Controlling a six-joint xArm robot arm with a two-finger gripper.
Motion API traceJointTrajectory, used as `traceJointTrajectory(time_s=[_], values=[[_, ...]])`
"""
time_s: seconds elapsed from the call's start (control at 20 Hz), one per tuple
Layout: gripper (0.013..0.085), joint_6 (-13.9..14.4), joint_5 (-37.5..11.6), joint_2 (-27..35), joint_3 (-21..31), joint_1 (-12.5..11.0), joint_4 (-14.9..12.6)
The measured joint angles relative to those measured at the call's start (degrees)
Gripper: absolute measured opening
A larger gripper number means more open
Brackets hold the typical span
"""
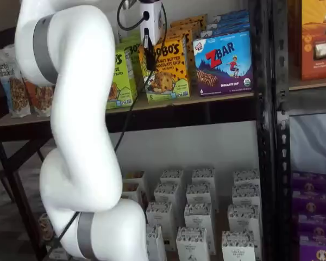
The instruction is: Pick up the orange box on the top shelf, the fifth box from the left
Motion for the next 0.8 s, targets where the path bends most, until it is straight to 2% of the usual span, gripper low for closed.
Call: traceJointTrajectory(time_s=[0.5, 0.65, 0.8], values=[[0.0370, 0.4, 3.7, -1.7, -0.7, -0.3, 1.2], [0.0370, 0.5, 6.5, -2.3, -1.5, -0.6, 1.8], [0.0370, 1.0, 8.1, -4.1, -0.8, -0.3, 1.3]])
